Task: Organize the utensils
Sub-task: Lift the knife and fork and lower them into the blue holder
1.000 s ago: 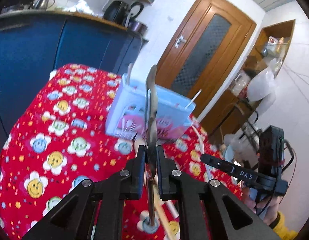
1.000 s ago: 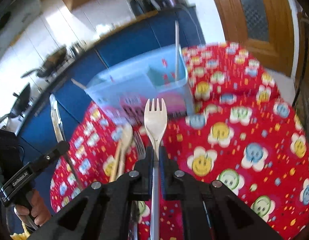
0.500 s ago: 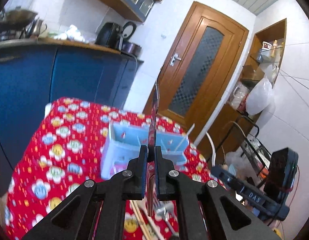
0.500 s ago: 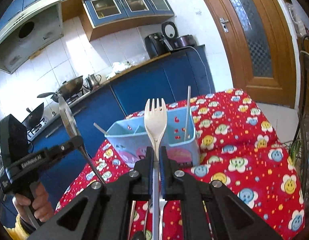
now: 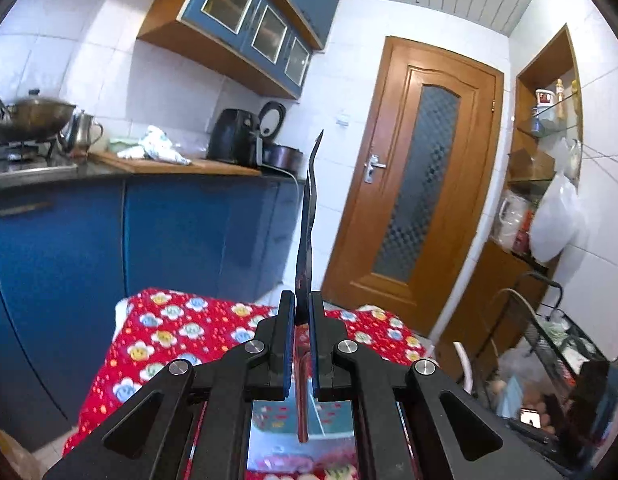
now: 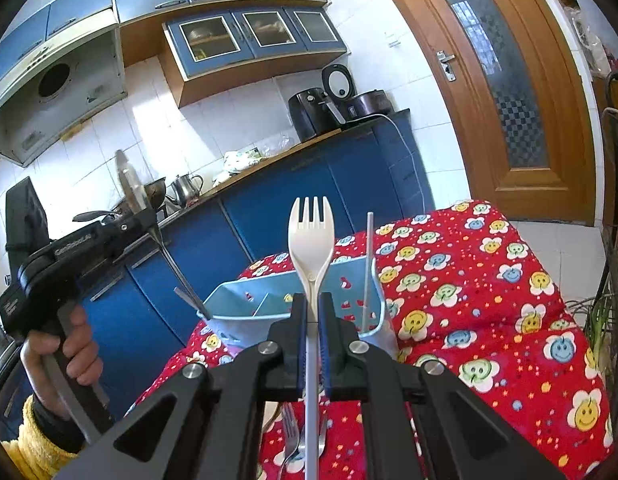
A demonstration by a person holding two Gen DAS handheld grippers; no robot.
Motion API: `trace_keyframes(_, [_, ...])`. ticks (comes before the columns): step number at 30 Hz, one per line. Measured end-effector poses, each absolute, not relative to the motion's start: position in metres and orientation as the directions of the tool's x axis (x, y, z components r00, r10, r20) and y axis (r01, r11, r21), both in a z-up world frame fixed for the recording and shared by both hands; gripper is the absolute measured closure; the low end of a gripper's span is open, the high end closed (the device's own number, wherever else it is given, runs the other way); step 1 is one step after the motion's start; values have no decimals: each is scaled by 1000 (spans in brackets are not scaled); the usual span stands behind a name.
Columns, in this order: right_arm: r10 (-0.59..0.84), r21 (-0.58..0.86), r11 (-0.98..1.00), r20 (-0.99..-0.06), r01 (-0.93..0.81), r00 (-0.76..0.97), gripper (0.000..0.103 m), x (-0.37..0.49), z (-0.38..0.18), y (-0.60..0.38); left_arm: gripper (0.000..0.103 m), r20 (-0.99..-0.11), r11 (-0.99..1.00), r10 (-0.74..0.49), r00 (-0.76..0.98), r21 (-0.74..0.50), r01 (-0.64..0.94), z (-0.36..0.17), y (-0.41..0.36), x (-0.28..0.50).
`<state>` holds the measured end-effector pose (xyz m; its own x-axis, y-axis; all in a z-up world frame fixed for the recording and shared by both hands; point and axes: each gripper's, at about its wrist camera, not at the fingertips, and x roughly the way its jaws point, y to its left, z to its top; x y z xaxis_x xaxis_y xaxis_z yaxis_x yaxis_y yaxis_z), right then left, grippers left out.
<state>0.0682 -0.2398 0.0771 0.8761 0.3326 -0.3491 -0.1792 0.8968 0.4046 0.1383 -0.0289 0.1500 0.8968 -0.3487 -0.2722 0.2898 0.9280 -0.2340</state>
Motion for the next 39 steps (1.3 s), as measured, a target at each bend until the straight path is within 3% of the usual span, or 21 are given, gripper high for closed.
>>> trace_keyframes(9, [308, 373, 908, -283, -192, 908, 96, 100, 87, -238, 98, -266, 928, -333, 905, -260, 265, 140, -26, 163])
trace_keyframes(17, [275, 333, 924, -231, -190, 933, 95, 136, 91, -224, 99, -196, 918, -323, 926, -304, 255, 138, -26, 176])
trace_keyframes(25, [221, 249, 954, -200, -169, 955, 95, 154, 82, -211, 99, -176, 931, -276, 945, -293, 218, 106, -37, 184])
trace_keyframes(39, [219, 190, 968, -314, -165, 924, 95, 162, 61, -202, 99, -279, 946, -276, 920, -251, 207, 71, -43, 181])
